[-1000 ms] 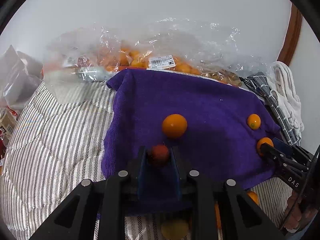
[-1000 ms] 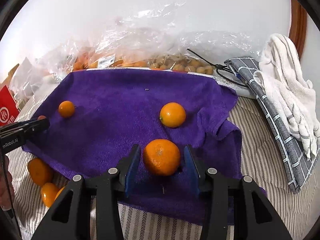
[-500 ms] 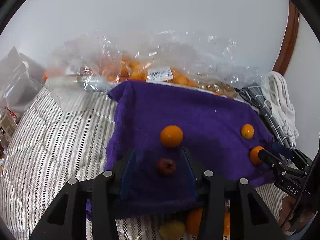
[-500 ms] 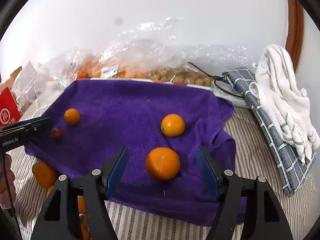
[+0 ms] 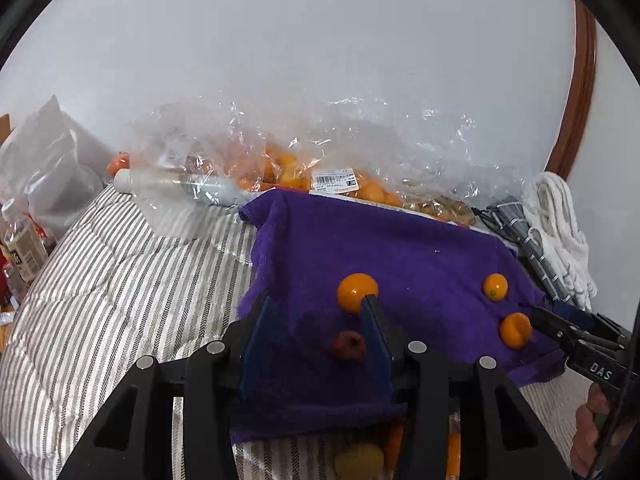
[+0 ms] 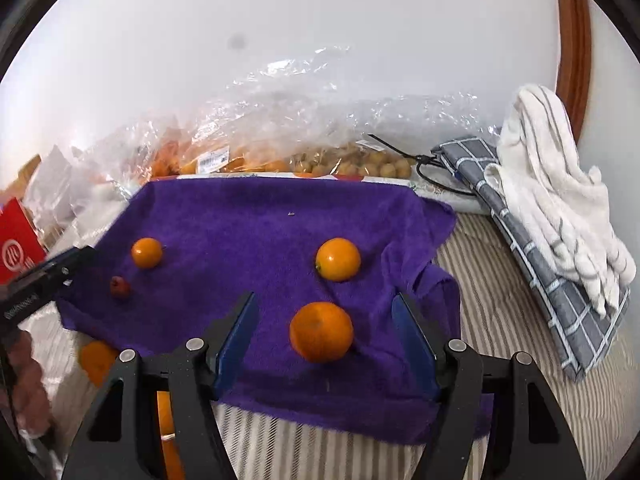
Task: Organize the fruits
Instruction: 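Open the right tool to release the orange while the left tool releases the red fruit, then close the right tool on a large orange beside the towel while the left tool approaches the pile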
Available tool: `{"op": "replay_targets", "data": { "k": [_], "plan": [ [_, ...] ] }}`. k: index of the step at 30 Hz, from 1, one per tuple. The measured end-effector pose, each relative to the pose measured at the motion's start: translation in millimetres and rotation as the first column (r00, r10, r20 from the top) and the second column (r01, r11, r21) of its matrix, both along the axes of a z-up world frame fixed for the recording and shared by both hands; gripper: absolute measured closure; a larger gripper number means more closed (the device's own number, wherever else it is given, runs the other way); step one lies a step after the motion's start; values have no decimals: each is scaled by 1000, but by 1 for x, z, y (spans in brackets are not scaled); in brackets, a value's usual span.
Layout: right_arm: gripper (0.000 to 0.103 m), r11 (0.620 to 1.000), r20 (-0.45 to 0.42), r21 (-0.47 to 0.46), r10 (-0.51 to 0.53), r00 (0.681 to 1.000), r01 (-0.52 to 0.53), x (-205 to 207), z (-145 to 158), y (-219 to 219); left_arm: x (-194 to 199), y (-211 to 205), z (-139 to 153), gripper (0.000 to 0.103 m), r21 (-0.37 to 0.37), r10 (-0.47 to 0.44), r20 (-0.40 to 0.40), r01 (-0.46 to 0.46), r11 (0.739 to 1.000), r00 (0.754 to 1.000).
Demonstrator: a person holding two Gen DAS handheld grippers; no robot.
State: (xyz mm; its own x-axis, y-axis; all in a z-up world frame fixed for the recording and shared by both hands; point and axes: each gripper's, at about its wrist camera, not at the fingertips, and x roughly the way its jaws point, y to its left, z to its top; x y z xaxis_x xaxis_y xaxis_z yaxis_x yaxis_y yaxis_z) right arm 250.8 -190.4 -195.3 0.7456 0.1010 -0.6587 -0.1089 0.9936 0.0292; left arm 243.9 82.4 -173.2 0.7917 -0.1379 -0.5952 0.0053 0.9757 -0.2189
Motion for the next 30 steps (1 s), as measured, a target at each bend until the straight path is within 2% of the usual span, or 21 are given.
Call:
{"op": "replay_targets", "data": {
  "k": [6,8,13,17,23,30],
  "plan": [
    [34,1000,-21,-27,6,1000,-6,-32,8,2,-32,11,-6,59,-21,-9,-13,9,1000,1000],
    [38,1000,-43,-29,9,999,-10,-42,7,5,-44,14,-9,59,-6,-9,-23,9,1000,1000],
    [45,998,-53,5,59,997,-59,-73,5,21,-70,22,-16,59,17,-15,-44,15,1000,999],
    [45,991,-77,60,128,989,-124,-88,1,37,-85,31,-21,59,6,-9,-80,10,1000,997],
    [45,979,-120,89,193,974,-183,-98,-13,58,-104,41,-28,59,-25,-10,-116,7,1000,993],
    [45,978,-182,115,191,965,-172,-88,-32,71,-109,39,-31,59,-22,-29,-133,26,999,991]
  ]
}}
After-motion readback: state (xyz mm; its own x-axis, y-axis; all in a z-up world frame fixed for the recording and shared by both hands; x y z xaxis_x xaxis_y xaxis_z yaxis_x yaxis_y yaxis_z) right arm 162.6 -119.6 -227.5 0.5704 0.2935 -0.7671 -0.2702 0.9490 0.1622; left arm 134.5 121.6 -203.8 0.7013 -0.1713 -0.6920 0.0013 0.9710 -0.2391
